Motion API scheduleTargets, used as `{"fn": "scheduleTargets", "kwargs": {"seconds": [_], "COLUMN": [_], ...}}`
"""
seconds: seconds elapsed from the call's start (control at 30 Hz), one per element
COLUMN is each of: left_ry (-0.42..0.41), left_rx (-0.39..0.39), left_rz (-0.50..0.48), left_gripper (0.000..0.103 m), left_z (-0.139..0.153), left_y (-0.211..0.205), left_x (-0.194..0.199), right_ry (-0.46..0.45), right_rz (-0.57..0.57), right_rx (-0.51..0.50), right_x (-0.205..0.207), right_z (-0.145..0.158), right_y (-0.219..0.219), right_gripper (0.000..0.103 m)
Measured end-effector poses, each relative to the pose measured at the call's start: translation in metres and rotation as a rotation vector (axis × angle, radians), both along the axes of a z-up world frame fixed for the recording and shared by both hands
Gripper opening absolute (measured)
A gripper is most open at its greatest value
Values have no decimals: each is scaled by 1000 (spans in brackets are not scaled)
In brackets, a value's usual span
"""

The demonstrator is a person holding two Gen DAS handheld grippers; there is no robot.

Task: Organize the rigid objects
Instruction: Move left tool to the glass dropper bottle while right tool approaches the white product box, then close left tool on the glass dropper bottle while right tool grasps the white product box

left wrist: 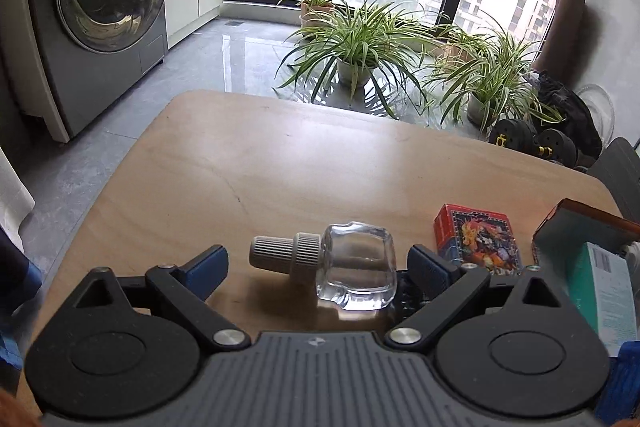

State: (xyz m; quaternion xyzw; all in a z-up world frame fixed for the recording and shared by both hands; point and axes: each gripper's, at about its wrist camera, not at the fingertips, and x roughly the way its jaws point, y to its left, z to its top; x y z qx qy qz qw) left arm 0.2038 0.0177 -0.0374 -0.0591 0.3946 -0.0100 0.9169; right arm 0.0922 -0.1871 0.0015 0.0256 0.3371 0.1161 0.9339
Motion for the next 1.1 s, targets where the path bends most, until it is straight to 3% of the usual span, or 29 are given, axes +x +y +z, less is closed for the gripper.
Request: {"fn": "scheduleTargets", "kwargs": {"seconds": [0.17, 0.3, 0.4, 0.43, 0.47, 0.73, 1.0, 1.03, 1.07, 1.1], "left_ry": [-6, -21, -47, -60, -67, -82, -123, -127, -128, -129], "left_rx": [-26, 9, 56, 69, 72, 14, -9, -7, -5, -7], "left_rz": [38, -19, -35, -37, -43, -18, 18, 19, 21, 22], "left_gripper": [103, 103, 95, 84, 81, 81, 81, 81, 81, 81], "left_z": [-3, -2, -4, -4, -3, 6, 25, 27, 28, 29], "left_y": [19, 9, 4, 4, 5, 28, 43, 43, 42, 42], "left_x": [-5, -7, -9, -10, -11, -28, -57, -60, -62, -65], "right_ry": [13, 21, 20, 23, 27, 114, 160, 181, 186, 185], "right_rz": [-6, -5, -2, -3, -7, -8, -57, -61, -71, -77], "right_rx": [12, 16, 6, 2, 1, 59, 7, 13, 16, 17], "right_x": [7, 10, 12, 13, 15, 47, 91, 95, 96, 96], "right_z": [-7, -9, -10, -11, -12, -27, -47, -51, -54, -54], "right_y": [-1, 1, 4, 4, 4, 21, 54, 56, 56, 55], "right_gripper": [89, 89, 89, 89, 89, 89, 89, 88, 77, 74]}}
